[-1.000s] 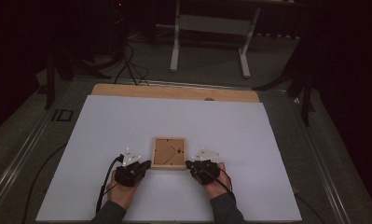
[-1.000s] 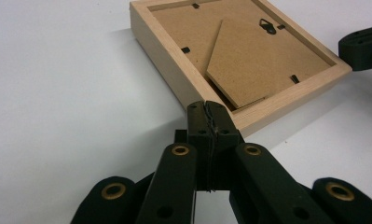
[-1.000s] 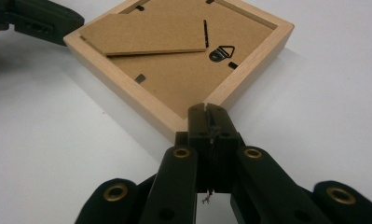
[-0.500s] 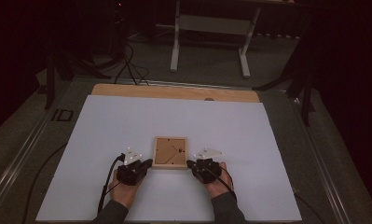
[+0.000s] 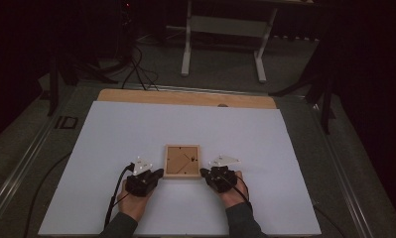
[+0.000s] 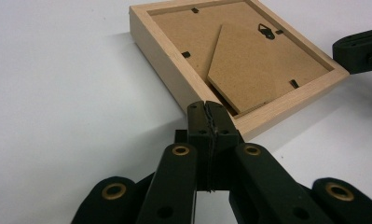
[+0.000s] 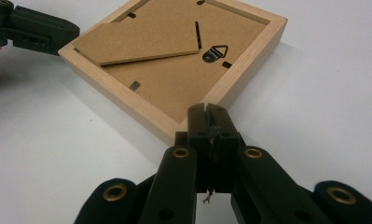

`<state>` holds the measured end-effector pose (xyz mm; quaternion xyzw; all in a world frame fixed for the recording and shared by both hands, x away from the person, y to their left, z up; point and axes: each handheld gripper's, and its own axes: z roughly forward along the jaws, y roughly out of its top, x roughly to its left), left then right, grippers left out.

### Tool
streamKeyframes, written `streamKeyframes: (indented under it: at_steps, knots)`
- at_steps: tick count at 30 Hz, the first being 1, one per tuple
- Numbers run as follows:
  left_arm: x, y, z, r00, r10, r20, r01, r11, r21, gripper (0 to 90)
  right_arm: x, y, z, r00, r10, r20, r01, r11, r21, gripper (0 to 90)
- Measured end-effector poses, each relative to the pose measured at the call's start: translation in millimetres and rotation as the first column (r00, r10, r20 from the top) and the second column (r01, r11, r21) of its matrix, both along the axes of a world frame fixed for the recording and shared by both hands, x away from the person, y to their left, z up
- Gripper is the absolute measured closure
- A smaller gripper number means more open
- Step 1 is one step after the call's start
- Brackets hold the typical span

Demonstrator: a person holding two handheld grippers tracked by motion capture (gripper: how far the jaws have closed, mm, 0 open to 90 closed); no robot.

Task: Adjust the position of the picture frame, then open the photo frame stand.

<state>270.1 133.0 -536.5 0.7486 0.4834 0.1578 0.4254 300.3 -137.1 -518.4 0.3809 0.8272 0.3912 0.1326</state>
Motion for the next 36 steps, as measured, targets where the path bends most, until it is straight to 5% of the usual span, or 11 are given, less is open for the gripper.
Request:
streamKeyframes:
  at_steps: [6,15,22,27,36]
  knots:
    - [2.0,4.4,0.9,0.9998,0.018,-0.006,-0.018,0.9998,-0.002,83.9,1.4,-1.2,0.8,0.9999,-0.008,0.014,0.008,1.000,0.000,85.9]
    - [4.3,22.9,8.3,0.9978,0.066,0.005,-0.065,0.9960,-0.061,76.3,0.7,-3.4,6.5,0.9984,-0.010,0.056,0.009,1.000,0.005,84.9]
    - [1.9,25.1,18.2,0.9979,0.052,0.037,-0.050,0.9971,-0.057,67.2,-2.5,0.9,6.0,0.9976,0.024,0.065,-0.024,1.000,0.002,86.4]
    - [0.4,24.8,21.0,0.9990,0.042,0.016,-0.041,0.9948,-0.093,57.8,-4.3,4.2,5.3,0.9968,0.041,0.068,-0.041,0.999,0.000,88.8]
    - [0.2,18.1,25.7,0.9997,0.023,0.006,-0.023,0.9970,-0.075,52.2,-7.5,8.1,4.1,0.9952,0.069,0.070,-0.068,0.998,-0.012,89.7]
